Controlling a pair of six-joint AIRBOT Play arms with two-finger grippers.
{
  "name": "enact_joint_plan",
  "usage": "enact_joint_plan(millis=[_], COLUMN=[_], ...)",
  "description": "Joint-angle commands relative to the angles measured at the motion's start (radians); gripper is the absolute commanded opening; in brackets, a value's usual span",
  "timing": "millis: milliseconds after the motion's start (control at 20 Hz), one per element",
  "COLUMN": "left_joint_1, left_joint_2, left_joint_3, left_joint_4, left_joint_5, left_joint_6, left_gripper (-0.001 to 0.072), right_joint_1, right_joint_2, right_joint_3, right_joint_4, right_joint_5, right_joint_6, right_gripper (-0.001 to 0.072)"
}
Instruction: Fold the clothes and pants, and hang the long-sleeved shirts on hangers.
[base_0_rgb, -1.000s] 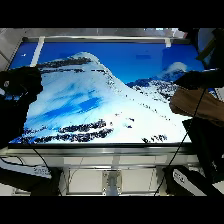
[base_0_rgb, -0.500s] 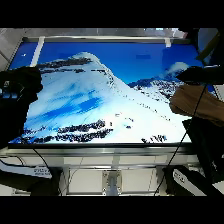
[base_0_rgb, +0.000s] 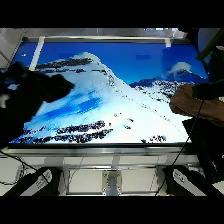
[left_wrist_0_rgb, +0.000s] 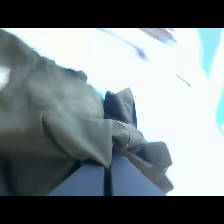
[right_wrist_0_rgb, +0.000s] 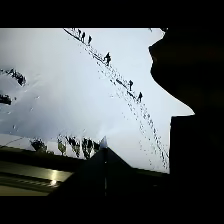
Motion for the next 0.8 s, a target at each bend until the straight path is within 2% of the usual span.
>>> enact_joint_plan(millis=[0, 100, 200, 400, 450, 500, 550, 600, 750], left_joint_1=[-0.296, -0.492, -0.697, -1.009, -1.046, -1.062, -1.057, -1.025, -0.834], left_joint_2=[0.058, 0.012, -0.078, -0.336, -0.388, -0.426, -0.439, -0.433, -0.343], left_joint_3=[-0.005, -0.022, -0.047, -0.062, -0.06, -0.051, -0.035, -0.012, 0.061], left_joint_4=[-0.04, -0.04, -0.04, -0.04, -0.041, -0.041, -0.04, -0.039, -0.013], left_joint_5=[-0.05, -0.043, 0.002, 0.203, 0.259, 0.285, 0.277, 0.251, 0.109], left_joint_6=[0.018, 0.015, -0.034, -0.049, -0.049, -0.049, -0.049, -0.048, -0.042], left_gripper=[0.0023, 0.0022, 0.0023, 0.0023, 0.0064, 0.0311, 0.0632, 0.0715, 0.0718], right_joint_1=[0.0, 0.0, 0.0, 0.0, 0.0, 0.0, 0.0, 0.0, 0.0], right_joint_2=[0.0, -0.001, -0.001, -0.001, -0.001, 0.0, -0.001, -0.002, -0.023], right_joint_3=[0.001, 0.001, 0.001, 0.001, 0.001, 0.001, 0.001, 0.001, -0.001], right_joint_4=[-0.112, -0.095, -0.091, -0.087, -0.087, -0.087, -0.087, -0.084, 0.017], right_joint_5=[-0.007, -0.046, -0.057, -0.082, -0.082, -0.083, -0.085, -0.092, -0.111], right_joint_6=[-0.024, -0.024, -0.024, -0.023, -0.023, -0.023, -0.023, -0.023, -0.023], right_gripper=[0.0003, 0.0003, 0.0003, 0.0002, 0.0003, 0.0003, 0.0003, 0.0004, 0.002])
